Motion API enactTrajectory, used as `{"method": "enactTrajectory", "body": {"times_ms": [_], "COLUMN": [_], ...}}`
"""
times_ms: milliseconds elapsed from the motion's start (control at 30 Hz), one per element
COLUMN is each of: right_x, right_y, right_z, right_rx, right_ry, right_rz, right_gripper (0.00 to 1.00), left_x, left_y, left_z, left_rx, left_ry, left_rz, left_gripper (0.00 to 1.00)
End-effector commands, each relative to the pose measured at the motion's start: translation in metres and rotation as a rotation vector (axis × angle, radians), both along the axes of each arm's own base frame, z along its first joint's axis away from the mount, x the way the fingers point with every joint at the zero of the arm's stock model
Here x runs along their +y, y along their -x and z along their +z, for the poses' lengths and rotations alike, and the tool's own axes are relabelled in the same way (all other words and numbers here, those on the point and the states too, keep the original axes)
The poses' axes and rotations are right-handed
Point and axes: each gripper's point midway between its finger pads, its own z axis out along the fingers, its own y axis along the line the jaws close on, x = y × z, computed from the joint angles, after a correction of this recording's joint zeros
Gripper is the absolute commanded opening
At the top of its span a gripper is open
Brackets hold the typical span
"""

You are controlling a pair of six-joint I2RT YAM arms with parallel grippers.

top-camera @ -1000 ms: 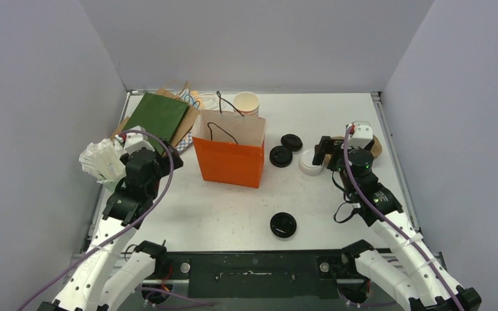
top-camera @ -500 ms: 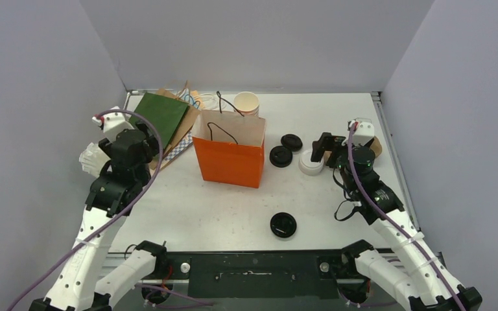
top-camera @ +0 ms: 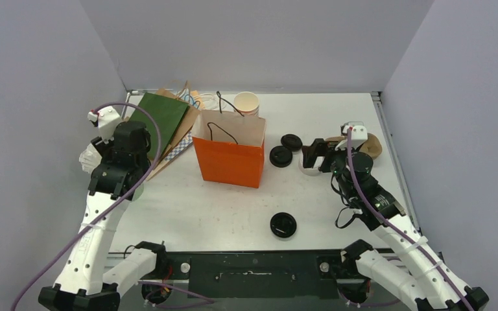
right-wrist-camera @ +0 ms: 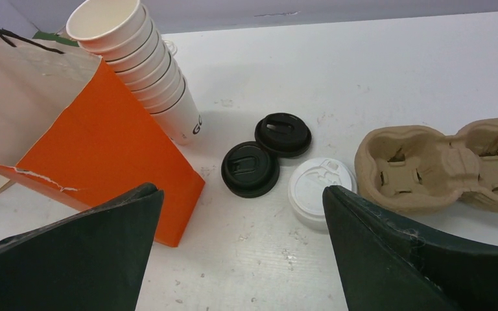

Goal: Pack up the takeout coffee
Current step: Pick up the straw from the storage cup.

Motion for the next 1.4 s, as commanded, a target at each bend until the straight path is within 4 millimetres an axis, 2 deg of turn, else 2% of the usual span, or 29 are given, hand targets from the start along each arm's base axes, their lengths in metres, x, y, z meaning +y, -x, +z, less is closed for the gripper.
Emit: {"method": "enactTrajectory", "body": {"times_ms": [0, 300, 500, 633, 733, 800, 833, 1200, 1367], "right_x": [-0.001, -0.005, -0.007, -0.008, -0.008, -0.008, -0.009, -0.007, -0.006], "right_y": [0.003, 0.007, 0.008, 0.009, 0.009, 0.009, 0.008, 0.005, 0.003], "right_z": [0.02, 0.02, 0.02, 0.017, 0.016, 0.015, 0.016, 0.017, 0.015], "right_rx": [-0.066, -0.062, -0.062, -0.057, -0.053, -0.051, -0.054, -0.054, -0.051], "right_ry": [-0.01, -0.009, -0.011, -0.012, -0.011, -0.01, -0.011, -0.004, 0.007], "right_rz": [-0.015, -0.024, -0.033, -0.038, -0.038, -0.041, -0.042, -0.042, -0.041], "right_gripper": [1.0, 1.0, 1.0, 1.0, 1.0, 1.0, 1.0, 1.0, 1.0], "left_x": [0.013, 0.034, 0.047, 0.053, 0.054, 0.054, 0.054, 0.054, 0.054], "left_y": [-0.02, -0.05, -0.058, -0.061, -0.061, -0.06, -0.058, -0.048, -0.046], "left_z": [-0.001, -0.029, -0.044, -0.054, -0.056, -0.05, -0.045, 0.045, 0.096], "left_rx": [-0.026, 0.011, 0.04, 0.07, 0.074, 0.066, 0.059, -0.079, -0.155], "left_ry": [-0.01, 0.029, 0.035, 0.035, 0.034, 0.033, 0.029, -0.005, -0.036], "left_rz": [0.021, 0.033, 0.049, 0.064, 0.066, 0.062, 0.064, 0.043, 0.019], "left_gripper": [0.46, 0.5, 0.45, 0.38, 0.22, 0.05, 0.0, 0.0, 0.0]}}
